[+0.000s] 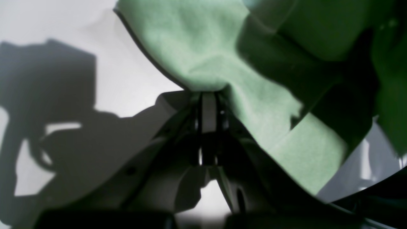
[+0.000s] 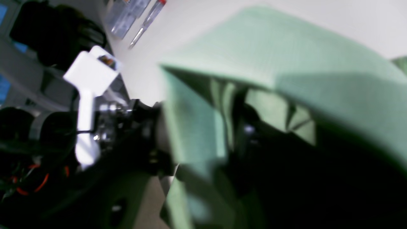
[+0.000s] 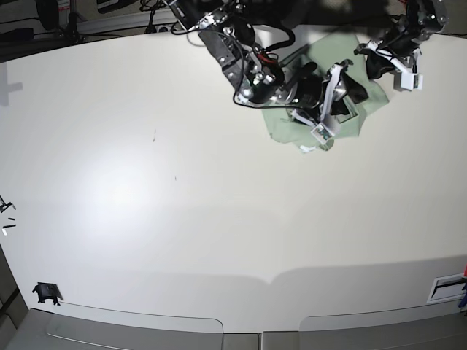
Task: Fold the T-shirt properly
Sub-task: 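Release the shirt and pull the right gripper back from it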
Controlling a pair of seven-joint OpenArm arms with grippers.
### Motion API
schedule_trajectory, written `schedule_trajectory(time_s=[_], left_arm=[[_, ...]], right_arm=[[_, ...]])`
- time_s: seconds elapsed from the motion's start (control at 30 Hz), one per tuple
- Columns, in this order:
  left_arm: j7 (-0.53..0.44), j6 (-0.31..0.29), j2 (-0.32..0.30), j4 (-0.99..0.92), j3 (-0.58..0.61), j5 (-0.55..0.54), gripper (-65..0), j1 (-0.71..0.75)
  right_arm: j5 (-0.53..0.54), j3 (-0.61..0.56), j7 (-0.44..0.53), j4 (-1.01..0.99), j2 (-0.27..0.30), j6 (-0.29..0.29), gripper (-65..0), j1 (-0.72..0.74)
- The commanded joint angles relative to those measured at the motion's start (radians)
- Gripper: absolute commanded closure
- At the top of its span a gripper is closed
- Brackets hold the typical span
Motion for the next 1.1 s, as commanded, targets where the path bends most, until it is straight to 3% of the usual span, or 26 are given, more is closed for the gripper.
schedule_trajectory(time_s=[0.0,0.13,0.27,0.6,0.7,0.87,0.97,1.07], left_arm=[[0.031,0.000,-0.006,0.003,-0.003,0.014,0.0,0.006],[0.031,0.000,-0.006,0.003,-0.003,0.014,0.0,0.006],[0.032,0.001,-0.006,0.003,-0.003,0.014,0.0,0.006],[0.032,0.001,-0.006,0.003,-0.005,0.015,0.0,0.006],[0.040,0.001,-0.006,0.017,-0.016,0.013,-3.3,0.006],[0.050,0.000,-0.006,0.078,-0.084,-0.035,-4.4,0.012],[0.055,-0.008,-0.006,0.128,-0.134,-0.053,-4.7,0.012],[0.061,-0.008,-0.006,0.181,-0.171,-0.053,-10.2,0.012]], right_arm=[[0.054,-0.003,0.026,0.016,-0.016,0.031,-26.6,0.017],[0.202,-0.003,0.025,0.017,-0.016,0.104,-26.5,0.048],[0.245,-0.002,0.023,0.017,-0.016,0.180,-26.5,0.104],[0.243,0.001,-0.026,0.017,-0.016,0.180,-26.5,0.196],[0.180,0.034,-0.027,0.023,-0.016,0.180,-26.5,0.197],[0.018,0.209,-0.028,0.039,-0.016,0.175,-26.5,0.196],[-0.005,0.372,-0.046,0.039,-0.016,0.175,-26.5,0.197],[0.016,0.541,-0.095,0.039,-0.016,0.175,-26.5,0.197]])
